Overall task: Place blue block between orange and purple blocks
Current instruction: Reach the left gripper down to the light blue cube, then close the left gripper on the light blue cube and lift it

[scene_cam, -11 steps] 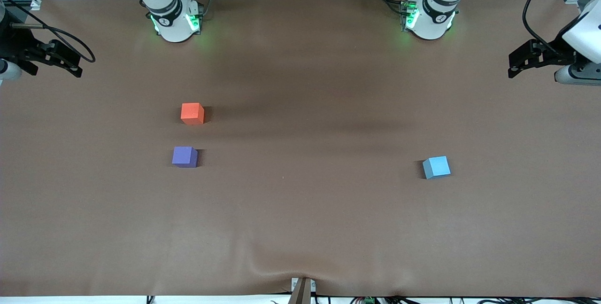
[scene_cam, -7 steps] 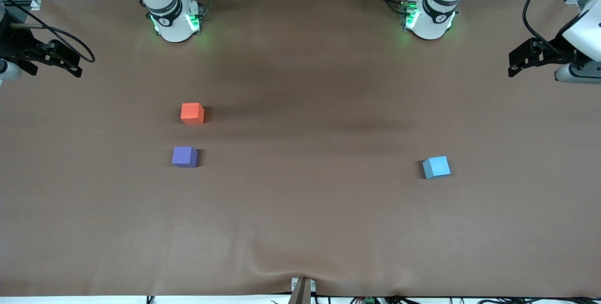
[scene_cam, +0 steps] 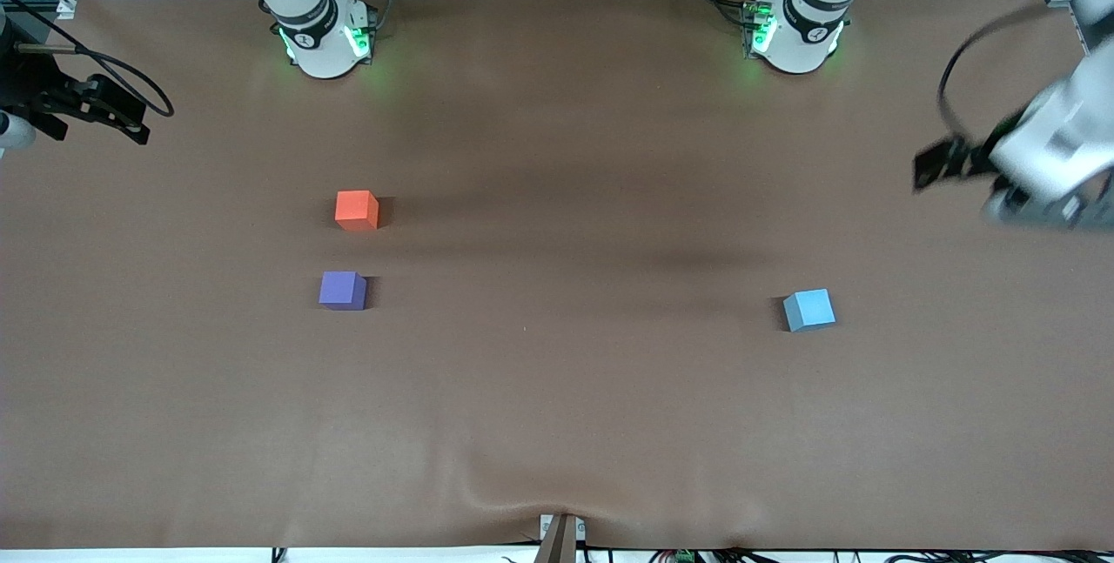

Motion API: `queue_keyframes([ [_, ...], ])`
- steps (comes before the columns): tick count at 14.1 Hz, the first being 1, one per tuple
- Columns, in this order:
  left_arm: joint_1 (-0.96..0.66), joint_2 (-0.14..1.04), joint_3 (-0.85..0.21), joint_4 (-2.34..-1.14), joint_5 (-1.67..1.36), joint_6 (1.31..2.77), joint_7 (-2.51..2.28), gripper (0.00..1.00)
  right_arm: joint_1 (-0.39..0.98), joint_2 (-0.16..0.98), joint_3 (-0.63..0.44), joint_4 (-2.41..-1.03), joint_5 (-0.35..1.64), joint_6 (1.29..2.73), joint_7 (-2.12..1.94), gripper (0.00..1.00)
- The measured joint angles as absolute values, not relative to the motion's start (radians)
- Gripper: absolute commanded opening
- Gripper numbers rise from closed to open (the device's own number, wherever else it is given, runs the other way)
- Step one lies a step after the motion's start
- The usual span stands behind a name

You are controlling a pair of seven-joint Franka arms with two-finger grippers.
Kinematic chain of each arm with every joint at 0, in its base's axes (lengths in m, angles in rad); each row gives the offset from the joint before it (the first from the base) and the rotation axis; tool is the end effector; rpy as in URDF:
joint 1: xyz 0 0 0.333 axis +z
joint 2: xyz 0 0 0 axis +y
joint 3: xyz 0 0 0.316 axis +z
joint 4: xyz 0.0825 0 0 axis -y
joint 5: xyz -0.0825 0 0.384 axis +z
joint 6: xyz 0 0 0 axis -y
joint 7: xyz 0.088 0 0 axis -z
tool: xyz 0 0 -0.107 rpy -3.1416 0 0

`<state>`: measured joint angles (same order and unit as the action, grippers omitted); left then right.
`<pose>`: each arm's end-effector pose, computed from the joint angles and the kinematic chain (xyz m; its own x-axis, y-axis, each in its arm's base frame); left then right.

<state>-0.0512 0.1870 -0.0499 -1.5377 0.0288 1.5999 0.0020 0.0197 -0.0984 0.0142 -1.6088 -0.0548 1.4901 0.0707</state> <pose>0.6033 -0.0558 0.5338 0.9869 -0.1033 -0.1243 -0.1064 -0.9941 -0.0189 0.5151 0.0116 0.6525 0.9990 -0.0412 -0.0162 -0.0402 -0.9975 0.0574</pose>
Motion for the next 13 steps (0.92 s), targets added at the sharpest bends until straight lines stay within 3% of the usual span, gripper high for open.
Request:
queue_keyframes([
  [6, -0.067, 0.459, -0.061, -1.549, 0.029, 1.838, -0.143, 1.00, 0.019, -0.098, 0.012, -1.609, -0.055, 1.491, 0.071, 1.00],
  [13, -0.085, 0.586, -0.060, -1.616, 0.029, 1.972, -0.293, 1.00, 0.019, -0.098, 0.011, -1.609, -0.055, 1.491, 0.071, 1.00],
])
